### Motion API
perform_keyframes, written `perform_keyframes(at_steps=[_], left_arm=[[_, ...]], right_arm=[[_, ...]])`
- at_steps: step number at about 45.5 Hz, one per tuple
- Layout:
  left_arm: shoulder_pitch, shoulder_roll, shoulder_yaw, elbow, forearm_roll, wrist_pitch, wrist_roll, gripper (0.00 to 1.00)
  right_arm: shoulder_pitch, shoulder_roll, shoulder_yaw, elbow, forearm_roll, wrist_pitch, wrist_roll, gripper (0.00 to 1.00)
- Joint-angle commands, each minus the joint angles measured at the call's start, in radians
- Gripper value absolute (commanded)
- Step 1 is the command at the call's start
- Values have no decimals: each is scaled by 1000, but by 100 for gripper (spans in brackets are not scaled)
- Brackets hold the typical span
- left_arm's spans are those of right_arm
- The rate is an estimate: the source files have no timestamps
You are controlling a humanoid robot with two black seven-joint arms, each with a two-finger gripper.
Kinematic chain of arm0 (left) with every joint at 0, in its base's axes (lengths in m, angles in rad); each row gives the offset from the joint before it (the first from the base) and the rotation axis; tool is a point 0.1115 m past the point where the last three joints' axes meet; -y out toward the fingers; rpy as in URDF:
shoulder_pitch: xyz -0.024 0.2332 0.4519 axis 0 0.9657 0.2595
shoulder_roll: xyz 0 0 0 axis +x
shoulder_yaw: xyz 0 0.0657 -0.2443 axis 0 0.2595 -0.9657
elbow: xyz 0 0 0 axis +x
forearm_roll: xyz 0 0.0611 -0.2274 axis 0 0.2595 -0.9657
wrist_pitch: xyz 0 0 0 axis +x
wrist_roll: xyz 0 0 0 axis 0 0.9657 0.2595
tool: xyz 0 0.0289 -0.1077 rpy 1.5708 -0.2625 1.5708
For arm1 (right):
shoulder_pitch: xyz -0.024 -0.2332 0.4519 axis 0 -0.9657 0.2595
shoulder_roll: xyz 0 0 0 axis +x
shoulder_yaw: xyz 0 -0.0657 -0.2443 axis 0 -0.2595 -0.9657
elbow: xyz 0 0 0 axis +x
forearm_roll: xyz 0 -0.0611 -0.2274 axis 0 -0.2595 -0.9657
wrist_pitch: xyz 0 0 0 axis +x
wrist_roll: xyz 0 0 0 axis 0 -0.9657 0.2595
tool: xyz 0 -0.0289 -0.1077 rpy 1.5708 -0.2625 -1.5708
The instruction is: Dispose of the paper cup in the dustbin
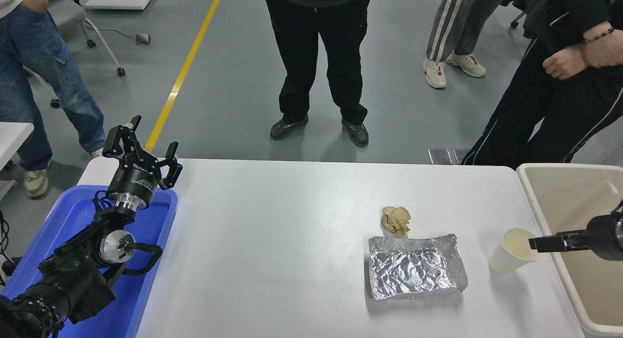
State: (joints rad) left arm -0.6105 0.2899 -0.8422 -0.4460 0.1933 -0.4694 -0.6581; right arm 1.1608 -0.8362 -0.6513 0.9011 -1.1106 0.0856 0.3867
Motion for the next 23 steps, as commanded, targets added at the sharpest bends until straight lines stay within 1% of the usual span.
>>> perform_keyframes(at_steps=[1, 8, 17, 19, 23], left_arm=[[0, 0, 0, 1, 0, 0, 0, 100], [0, 0, 0, 0, 0, 0, 0, 100], [0, 0, 0, 0, 0, 0, 0, 100], [0, 0, 0, 1, 0, 0, 0, 100], [0, 0, 0, 0, 0, 0, 0, 100]], right_arm=[[-82, 80, 29, -117, 83, -4, 0, 100], [-113, 127, 29, -169, 92, -7, 0, 99], [-156, 178, 29, -229, 92, -70, 0, 96], [-162, 186, 29, -241, 92, -73, 1, 93], [-164, 189, 27, -246, 92, -73, 0, 77]])
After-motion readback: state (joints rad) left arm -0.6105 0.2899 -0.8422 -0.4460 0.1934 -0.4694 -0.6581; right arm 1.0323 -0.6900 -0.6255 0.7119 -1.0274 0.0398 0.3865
